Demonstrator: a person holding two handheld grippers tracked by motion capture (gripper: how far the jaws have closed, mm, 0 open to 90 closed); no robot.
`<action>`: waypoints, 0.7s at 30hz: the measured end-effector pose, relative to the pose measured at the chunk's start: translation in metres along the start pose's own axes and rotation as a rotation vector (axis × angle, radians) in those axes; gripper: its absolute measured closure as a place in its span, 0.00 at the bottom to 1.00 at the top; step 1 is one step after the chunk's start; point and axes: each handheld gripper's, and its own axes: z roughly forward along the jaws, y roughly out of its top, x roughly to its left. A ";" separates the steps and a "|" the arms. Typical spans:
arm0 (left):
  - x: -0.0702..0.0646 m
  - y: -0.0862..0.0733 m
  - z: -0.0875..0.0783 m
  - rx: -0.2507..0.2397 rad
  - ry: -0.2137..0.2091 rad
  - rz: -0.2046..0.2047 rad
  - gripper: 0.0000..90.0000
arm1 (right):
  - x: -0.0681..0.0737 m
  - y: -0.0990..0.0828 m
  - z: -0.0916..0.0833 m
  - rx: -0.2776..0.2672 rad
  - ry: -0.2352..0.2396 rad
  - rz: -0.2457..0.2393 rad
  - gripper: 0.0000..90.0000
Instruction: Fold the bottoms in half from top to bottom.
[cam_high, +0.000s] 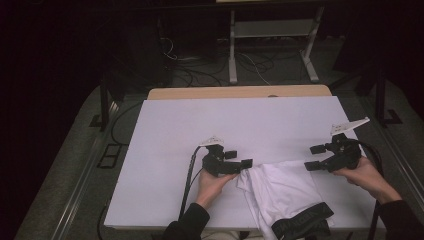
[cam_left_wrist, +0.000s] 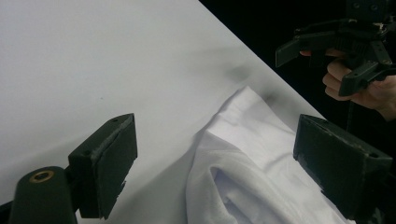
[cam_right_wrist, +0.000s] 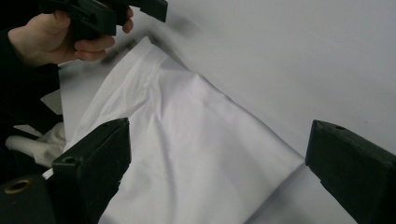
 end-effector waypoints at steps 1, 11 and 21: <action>0.001 0.000 0.001 0.002 0.000 -0.006 0.14 | -0.002 -0.001 0.000 -0.001 -0.007 0.003 0.08; 0.006 -0.003 0.008 0.064 0.030 -0.028 0.14 | -0.023 -0.008 0.003 0.013 -0.075 0.042 0.14; 0.004 -0.005 0.015 0.126 0.041 -0.011 0.20 | -0.037 -0.013 0.016 0.075 -0.102 0.060 0.24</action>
